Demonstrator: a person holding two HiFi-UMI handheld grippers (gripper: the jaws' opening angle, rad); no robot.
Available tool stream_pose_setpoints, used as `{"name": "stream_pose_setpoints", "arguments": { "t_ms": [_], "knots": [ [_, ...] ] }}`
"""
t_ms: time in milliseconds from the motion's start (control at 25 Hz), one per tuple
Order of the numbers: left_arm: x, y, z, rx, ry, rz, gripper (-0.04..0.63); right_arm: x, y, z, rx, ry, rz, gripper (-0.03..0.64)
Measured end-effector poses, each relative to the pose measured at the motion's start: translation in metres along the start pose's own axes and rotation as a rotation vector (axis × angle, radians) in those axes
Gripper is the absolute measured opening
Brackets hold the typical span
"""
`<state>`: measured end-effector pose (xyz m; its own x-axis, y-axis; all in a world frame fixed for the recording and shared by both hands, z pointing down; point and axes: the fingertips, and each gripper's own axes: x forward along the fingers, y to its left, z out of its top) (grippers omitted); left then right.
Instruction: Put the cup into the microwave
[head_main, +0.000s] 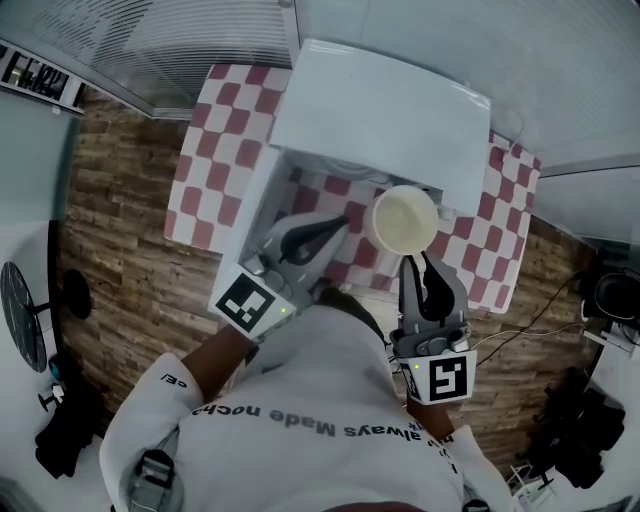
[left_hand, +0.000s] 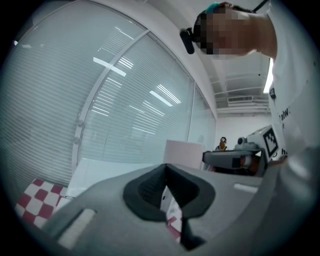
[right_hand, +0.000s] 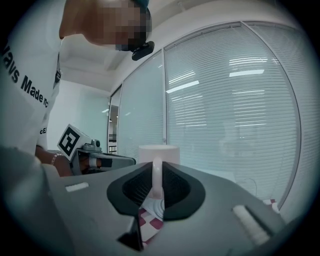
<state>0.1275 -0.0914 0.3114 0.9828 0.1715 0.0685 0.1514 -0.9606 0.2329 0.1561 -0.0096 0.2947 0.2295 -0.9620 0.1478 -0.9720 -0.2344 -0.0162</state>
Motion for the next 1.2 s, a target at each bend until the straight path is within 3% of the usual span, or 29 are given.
{"name": "stream_pose_setpoints", "arguments": {
  "t_ms": [880, 1200],
  "knots": [
    [0.022, 0.023, -0.067, -0.025, 0.04, 0.026, 0.003, 0.015, -0.017, -0.072, 0.076, 0.055, -0.02, 0.043],
    [0.032, 0.035, -0.101, -0.005, 0.038, 0.033, 0.003, 0.026, -0.028, -0.112, 0.046, 0.08, -0.006, 0.041]
  ]
}}
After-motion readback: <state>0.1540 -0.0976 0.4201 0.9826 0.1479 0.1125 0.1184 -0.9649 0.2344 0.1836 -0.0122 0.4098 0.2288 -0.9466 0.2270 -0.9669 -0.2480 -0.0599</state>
